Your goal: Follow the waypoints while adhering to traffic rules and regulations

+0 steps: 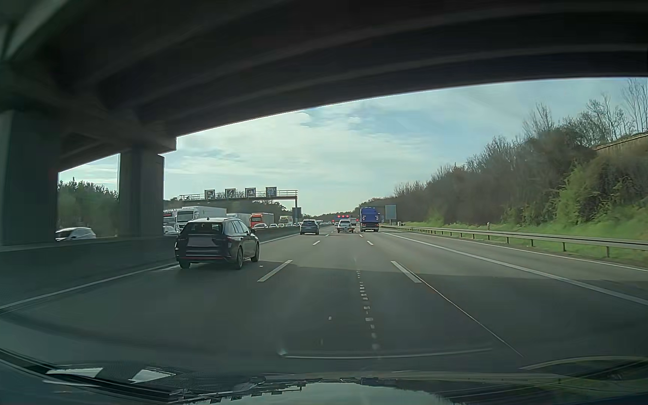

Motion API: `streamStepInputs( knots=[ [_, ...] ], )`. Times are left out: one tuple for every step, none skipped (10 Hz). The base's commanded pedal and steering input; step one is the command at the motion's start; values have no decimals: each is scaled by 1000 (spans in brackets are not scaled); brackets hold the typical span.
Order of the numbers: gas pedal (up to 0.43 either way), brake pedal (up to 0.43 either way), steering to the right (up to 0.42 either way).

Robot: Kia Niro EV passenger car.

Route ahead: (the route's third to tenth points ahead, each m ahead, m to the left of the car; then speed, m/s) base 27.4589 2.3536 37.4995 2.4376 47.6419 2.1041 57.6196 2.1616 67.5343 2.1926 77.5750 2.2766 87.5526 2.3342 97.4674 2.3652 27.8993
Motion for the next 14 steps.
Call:
streamStepInputs(
  knots=[
    [177, 0, -2],
    [177, 0, -2],
    [177, 0, -1],
    [177, 0, -1],
    [177, 0, -2],
    [177, 0, -2],
    [177, 0, -2],
    [177, 0, -2],
    [177, 0, -2],
    [177, 0, -2],
    [177, 0, -2],
    [189, 0, -2],
    [189, 0, -2],
    [189, 0, -2]
  ],
)
